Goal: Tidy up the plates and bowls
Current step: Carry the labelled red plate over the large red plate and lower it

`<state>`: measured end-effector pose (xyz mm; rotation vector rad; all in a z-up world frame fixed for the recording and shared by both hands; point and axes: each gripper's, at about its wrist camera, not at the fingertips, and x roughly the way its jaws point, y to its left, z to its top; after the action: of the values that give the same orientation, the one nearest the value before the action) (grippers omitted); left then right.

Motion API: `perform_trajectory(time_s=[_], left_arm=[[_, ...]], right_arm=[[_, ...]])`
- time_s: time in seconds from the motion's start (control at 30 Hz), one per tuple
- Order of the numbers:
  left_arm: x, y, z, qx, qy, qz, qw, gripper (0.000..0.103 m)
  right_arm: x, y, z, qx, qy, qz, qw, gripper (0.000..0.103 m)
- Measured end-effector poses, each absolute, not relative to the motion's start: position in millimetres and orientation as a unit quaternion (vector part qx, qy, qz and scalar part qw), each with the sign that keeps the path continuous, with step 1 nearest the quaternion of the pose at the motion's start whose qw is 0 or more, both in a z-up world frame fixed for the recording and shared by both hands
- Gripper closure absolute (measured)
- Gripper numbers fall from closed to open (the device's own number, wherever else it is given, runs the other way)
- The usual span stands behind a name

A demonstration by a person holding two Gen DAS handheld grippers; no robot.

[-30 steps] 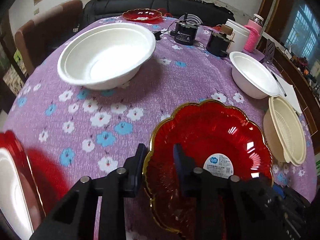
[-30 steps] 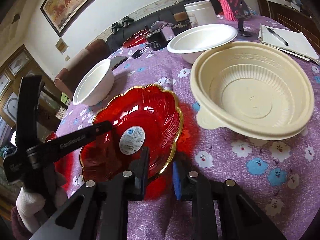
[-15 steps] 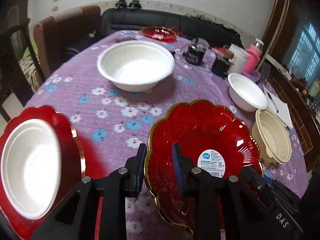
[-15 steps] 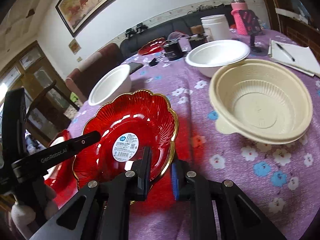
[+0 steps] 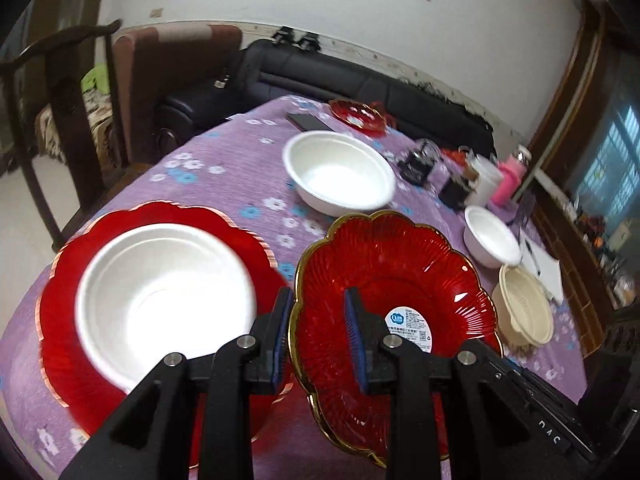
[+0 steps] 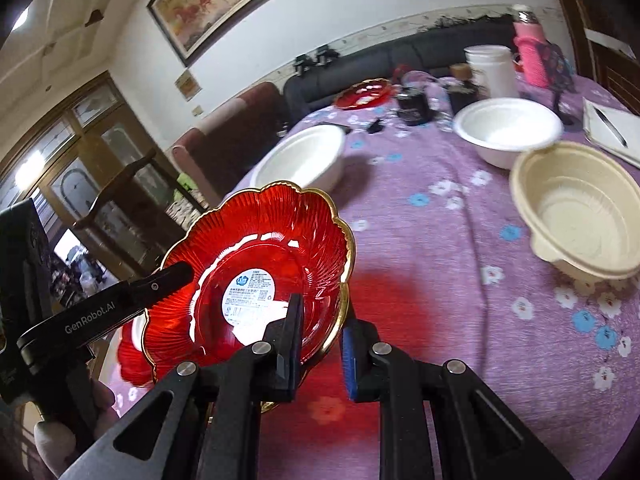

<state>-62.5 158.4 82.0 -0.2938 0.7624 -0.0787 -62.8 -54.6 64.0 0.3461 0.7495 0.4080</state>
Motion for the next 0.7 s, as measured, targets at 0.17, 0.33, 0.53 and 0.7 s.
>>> perform_trajectory(time_s=[0.17, 0.33, 0.53, 0.7], left_arm=[[-79.7, 200.5, 88.7, -0.179, 0.358, -0.022, 0.916, 0.078], [-88.3, 241.6, 91.7, -0.204, 0.347, 0.008, 0.915, 0.078], [-92.0, 285.5, 90.9, -0.234, 0.342, 0.038, 0.909, 0.078], [-95.5, 306.5, 90.6, -0.241, 0.336, 0.050, 0.909, 0.078]], right_arm=[[-64.6, -21.4, 83.0, 0.141, 0.353, 0.223, 0.898, 0.084], [-58.7, 25.0, 93.9, 0.110, 0.352, 0.249, 0.895, 0.084], [-47.5, 72.1, 99.3, 0.089, 0.354, 0.271, 0.891, 0.084], [-40.2, 97.2, 101.1, 0.074, 0.357, 0.280, 0.888, 0.084]])
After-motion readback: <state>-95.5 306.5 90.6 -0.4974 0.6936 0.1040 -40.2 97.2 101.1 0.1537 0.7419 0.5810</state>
